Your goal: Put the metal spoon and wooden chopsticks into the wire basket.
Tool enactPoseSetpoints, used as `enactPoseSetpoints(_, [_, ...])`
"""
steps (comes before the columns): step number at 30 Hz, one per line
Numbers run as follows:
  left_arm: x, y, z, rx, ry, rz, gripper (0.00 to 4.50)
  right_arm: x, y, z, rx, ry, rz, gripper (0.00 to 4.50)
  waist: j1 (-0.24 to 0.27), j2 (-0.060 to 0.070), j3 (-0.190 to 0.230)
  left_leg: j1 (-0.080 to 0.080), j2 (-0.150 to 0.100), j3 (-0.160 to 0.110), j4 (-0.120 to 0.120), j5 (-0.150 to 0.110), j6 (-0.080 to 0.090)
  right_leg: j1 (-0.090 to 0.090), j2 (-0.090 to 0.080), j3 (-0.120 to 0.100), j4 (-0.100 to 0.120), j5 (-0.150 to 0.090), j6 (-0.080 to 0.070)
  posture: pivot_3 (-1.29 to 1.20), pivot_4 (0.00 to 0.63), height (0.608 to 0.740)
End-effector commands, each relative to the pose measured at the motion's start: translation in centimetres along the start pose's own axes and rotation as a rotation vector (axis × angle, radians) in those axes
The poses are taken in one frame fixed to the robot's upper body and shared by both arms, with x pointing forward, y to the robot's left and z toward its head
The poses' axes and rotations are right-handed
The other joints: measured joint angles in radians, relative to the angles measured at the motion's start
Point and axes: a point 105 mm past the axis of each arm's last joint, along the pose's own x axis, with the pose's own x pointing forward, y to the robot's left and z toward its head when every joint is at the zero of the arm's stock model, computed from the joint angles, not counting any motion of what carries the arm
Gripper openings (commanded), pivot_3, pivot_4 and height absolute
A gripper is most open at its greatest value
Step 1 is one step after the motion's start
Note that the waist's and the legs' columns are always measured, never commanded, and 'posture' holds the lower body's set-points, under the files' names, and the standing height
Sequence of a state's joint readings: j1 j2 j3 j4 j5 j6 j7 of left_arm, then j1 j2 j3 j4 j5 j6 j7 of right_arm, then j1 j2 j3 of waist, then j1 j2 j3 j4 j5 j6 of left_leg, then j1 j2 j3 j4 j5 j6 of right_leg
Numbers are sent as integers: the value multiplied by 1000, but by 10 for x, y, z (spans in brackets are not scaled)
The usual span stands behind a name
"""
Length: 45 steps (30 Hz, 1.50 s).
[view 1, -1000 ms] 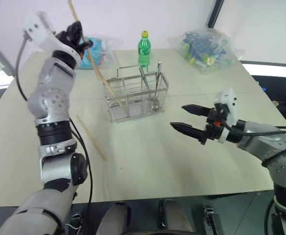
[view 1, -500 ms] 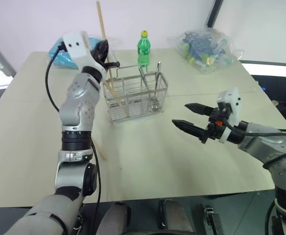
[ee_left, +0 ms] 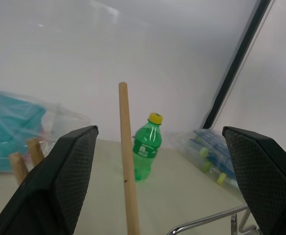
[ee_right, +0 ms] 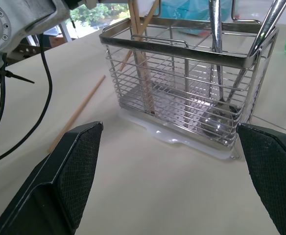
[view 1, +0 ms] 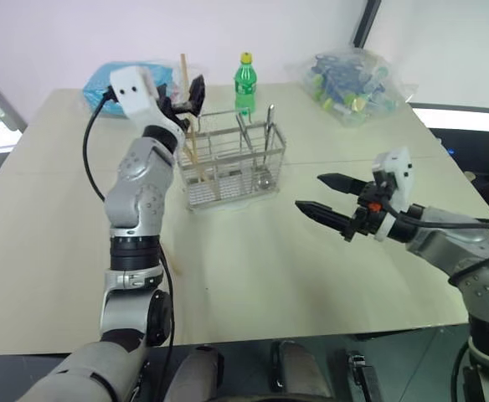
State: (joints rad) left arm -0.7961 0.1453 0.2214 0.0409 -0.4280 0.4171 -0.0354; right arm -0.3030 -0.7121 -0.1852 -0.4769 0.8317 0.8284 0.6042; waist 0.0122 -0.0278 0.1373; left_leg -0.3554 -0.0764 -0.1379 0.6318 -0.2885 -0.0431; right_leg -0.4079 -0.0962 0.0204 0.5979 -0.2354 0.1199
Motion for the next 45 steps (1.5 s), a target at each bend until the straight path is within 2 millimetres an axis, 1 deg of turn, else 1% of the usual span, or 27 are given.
enactPoseSetpoints(1, [-3, 2, 38, 26, -102, 3, 4440, 3, 1, 10, -34, -42, 19, 4500, 0, 0, 0, 0, 0, 0, 0, 0, 0, 0, 0, 0, 0, 0, 0, 0, 150, 736])
enactPoseSetpoints(6, [-6, -2, 76, 107, -162, -12, 4440, 7, -1, 10, -33, -51, 27, 4500, 3, 0, 0, -1, 0, 0, 0, 0, 0, 0, 0, 0, 0, 0, 0, 0, 150, 736])
enactPoseSetpoints(10, [-10, -3, 98, 136, -181, -39, 4440, 10, -2, 9, -33, -54, 33, 4500, 1, 0, 0, 0, 0, 0, 0, 0, 0, 0, 0, 0, 0, 0, 0, 0, 150, 736])
enactPoseSetpoints(11, [-11, 0, 103, 138, -182, -34, 4440, 11, -2, 9, -35, -54, 35, 4500, 0, 0, 0, 0, 0, 0, 0, 0, 0, 0, 0, 0, 0, 0, 0, 0, 150, 736])
enactPoseSetpoints(14, [-17, 16, 112, 114, -147, 9, 4440, 12, -4, 9, -39, -52, 38, 4500, -1, 0, 0, 0, 0, 0, 0, 0, 0, 0, 0, 0, 0, 0, 0, 0, 150, 736])
enactPoseSetpoints(18, [-30, 57, 110, 119, -6, 181, 4440, 12, -5, 7, -41, -49, 40, 4500, -4, 1, 0, 0, 0, -1, -1, 0, 0, -1, 0, 0, 1, 0, 0, 0, 150, 736])
enactPoseSetpoints(20, [-40, 80, 102, 110, 108, 306, 4440, 12, -4, 5, -41, -44, 48, 4500, -4, 1, 0, 0, 0, -1, 0, 0, 0, -1, 0, 0, 1, 0, 0, 0, 150, 736])
enactPoseSetpoints(22, [-56, 105, 79, 127, 296, 450, 4440, 13, -2, 3, -39, -40, 62, 4500, -3, 1, 0, 0, 0, -1, 0, 0, 1, -1, 0, 0, 1, 0, 0, 0, 150, 736])
enactPoseSetpoints(23, [-66, 114, 67, 114, 388, 502, 4440, 13, 0, 2, -37, -36, 71, 4500, -1, 1, 0, 0, 0, -1, 0, 0, 1, -1, 0, 0, 1, 0, 0, 0, 150, 736])
enactPoseSetpoints(25, [-80, 121, 47, 73, 525, 557, 4440, 13, 3, -2, -38, -25, 94, 4500, 1, 0, 0, 0, -1, -1, 0, 0, 1, 0, 1, 0, 1, 0, 0, 0, 150, 736])
enactPoseSetpoints(28, [-92, 124, 19, 16, 633, 591, 4440, 11, 10, -8, -44, 3, 137, 4500, 3, 0, 0, 0, -1, -2, 0, 0, 0, 1, 0, -1, 1, 0, 0, 0, 150, 736])
enactPoseSetpoints(29, [-96, 123, 6, 3, 669, 589, 4440, 9, 12, -9, -45, 14, 156, 4500, 2, 0, 0, 0, -1, -2, 0, 0, -1, 1, 0, -1, 1, 0, 0, 0, 150, 736])
enactPoseSetpoints(33, [-110, 122, -30, -15, 777, 598, 4440, 1, 23, -13, -51, 47, 231, 4500, 0, 0, 0, 0, 0, -2, 0, 0, -2, -1, 0, 0, 1, 0, 0, 0, 150, 736])
enactPoseSetpoints(37, [-121, 124, -50, -30, 847, 635, 4440, -3, 25, -13, -53, 54, 243, 4500, 0, 0, 0, 1, 1, -2, 0, -1, -3, -1, 1, 0, 1, 0, 0, 0, 150, 736])
enactPoseSetpoints(40, [-125, 125, -58, -38, 881, 657, 4440, -3, 24, -12, -52, 48, 228, 4500, 2, 0, 0, 1, 2, -1, 0, -1, -3, -1, 0, 0, 1, 0, 0, 0, 150, 736])
enactPoseSetpoints(42, [-122, 122, -66, -67, 919, 651, 4440, -3, 25, -11, -48, 42, 221, 4500, 4, 0, 0, 0, 1, -2, 0, -1, -3, -1, 0, 0, 1, 0, 0, 0, 150, 736])
enactPoseSetpoints(45, [-110, 113, -75, -107, 961, 617, 4440, -2, 28, -10, -51, 34, 215, 4500, 9, -1, 0, 0, 0, -2, 0, -1, -3, 0, 0, 0, 1, 0, 0, 0, 150, 736])
